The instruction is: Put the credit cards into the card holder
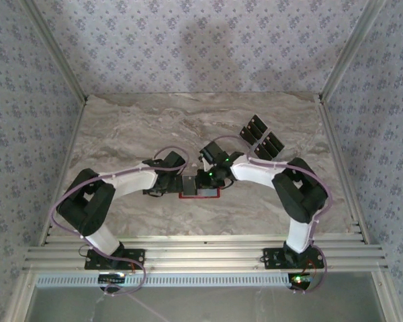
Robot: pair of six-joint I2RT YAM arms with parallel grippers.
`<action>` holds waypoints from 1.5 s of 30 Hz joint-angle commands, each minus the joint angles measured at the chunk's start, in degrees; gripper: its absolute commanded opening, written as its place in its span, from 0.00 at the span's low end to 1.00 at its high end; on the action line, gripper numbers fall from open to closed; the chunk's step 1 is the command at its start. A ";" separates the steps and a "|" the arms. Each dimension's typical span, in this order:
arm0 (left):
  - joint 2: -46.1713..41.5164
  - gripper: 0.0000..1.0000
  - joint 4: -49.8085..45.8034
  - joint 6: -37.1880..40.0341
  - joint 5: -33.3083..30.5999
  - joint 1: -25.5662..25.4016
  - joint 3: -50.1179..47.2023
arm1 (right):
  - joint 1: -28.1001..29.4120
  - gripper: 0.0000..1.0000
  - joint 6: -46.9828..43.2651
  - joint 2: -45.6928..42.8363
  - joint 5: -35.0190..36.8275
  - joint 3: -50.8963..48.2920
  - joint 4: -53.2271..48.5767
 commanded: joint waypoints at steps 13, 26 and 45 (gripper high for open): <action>-8.40 1.00 -6.87 1.24 1.15 0.83 4.78 | -5.77 0.49 -8.83 0.60 4.49 6.87 -9.81; -8.12 1.00 -5.20 -1.75 3.25 -1.65 4.17 | -4.67 0.49 -8.51 5.39 3.83 7.09 -8.40; -9.00 1.00 0.07 -2.81 3.73 -6.27 0.89 | -2.38 0.49 -3.98 9.27 -0.33 6.50 -3.68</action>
